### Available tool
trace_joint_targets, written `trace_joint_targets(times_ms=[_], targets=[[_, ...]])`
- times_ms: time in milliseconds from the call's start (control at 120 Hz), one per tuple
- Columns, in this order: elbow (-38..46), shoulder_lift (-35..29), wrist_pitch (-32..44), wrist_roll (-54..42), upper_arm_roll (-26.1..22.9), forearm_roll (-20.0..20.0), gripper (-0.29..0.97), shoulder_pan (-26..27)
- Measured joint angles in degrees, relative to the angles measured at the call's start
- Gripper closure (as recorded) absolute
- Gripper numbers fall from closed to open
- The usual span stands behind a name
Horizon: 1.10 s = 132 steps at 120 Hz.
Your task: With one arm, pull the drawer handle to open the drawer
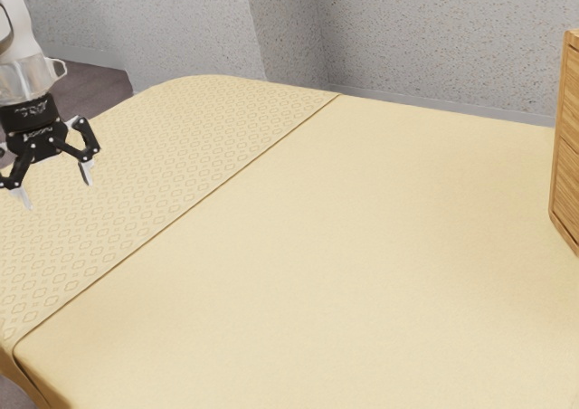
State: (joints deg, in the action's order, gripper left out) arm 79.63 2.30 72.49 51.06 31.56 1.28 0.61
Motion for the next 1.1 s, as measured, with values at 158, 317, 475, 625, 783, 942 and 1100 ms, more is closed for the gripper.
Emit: trace_joint_targets(times_ms=[158,317,475,625,783,942,1100], targets=[[0.02,0.05,4.85,10.64,-0.07,-0.34,0.0,5.05],[-0.17,-0.19,7.07,18.75,-0.08,-0.48,0.0,12.49],[-10.64,-6.44,9.33,24.57,-2.29,-5.61,0.0,19.45],[-12.95,6.87,26.04,26.55,-9.77,-8.29,0.0,25.32],[-16.56,17.4,41.52,27.21,-19.65,-7.86,0.0,20.79],[-20.01,23.29,57.04,27.3,-27.01,-7.69,0.0,18.62],[-29.52,32.95,66.95,26.11,-35.1,-7.63,0.0,15.55]])
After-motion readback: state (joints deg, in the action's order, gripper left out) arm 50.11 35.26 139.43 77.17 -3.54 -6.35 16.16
